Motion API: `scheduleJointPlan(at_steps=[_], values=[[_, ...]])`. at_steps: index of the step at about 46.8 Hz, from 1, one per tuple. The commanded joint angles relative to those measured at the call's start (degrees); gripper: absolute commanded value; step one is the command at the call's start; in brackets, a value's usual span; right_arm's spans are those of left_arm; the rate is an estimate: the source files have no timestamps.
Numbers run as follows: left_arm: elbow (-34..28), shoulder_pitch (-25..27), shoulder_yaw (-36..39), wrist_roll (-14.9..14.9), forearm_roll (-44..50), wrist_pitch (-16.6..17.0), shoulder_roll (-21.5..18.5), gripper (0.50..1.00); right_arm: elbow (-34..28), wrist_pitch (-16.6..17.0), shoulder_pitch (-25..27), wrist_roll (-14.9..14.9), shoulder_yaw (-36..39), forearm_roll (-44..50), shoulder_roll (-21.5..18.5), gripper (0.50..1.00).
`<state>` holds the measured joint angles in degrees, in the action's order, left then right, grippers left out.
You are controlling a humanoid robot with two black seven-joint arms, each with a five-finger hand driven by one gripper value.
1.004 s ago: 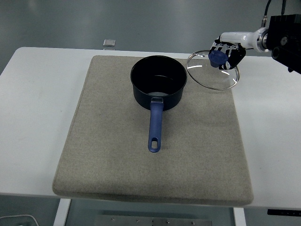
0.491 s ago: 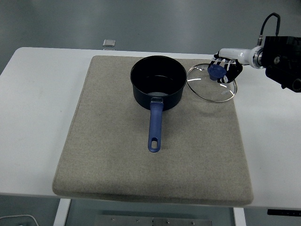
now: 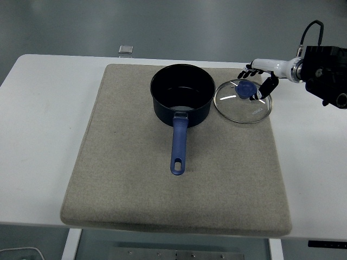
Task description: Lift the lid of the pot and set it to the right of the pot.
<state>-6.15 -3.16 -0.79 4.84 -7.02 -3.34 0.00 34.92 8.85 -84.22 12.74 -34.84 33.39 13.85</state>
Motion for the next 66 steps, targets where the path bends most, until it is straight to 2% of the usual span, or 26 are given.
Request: scheduleJointPlan(at_steps=[1, 6, 13, 20, 36, 55, 66], values=[[0.0, 0.0, 0.0, 0.0, 0.0, 0.0, 0.0, 1.0, 0.1, 1.5, -0.1, 0.1, 2.9, 0.0, 0.5, 0.899], [0.0, 0.0, 0.0, 0.0, 0.0, 0.0, 0.0, 1.0, 0.0, 4.2, -0.2, 0.1, 6.0, 0.0, 0.9, 0.899], [0.0, 0.0, 0.0, 0.0, 0.0, 0.0, 0.0, 1.0, 0.0, 7.8, 0.2, 0.2, 14.9, -1.3, 1.8, 0.899], [0.0, 0.0, 0.0, 0.0, 0.0, 0.0, 0.0, 1.0, -0.3, 11.2, 3.4, -0.4, 23.0, -8.3, 1.4, 0.897], [0.0, 0.0, 0.0, 0.0, 0.0, 0.0, 0.0, 1.0, -4.6, 11.2, 9.4, -1.0, 33.2, -25.2, -3.3, 0.899], [0.0, 0.0, 0.0, 0.0, 0.0, 0.0, 0.0, 1.0, -6.3, 11.2, 16.5, -5.0, 46.5, -44.3, -5.9, 0.901], [0.0, 0.0, 0.0, 0.0, 0.0, 0.0, 0.0, 1.0, -6.3, 11.2, 18.6, -7.4, 47.9, -55.2, -5.9, 0.901]])
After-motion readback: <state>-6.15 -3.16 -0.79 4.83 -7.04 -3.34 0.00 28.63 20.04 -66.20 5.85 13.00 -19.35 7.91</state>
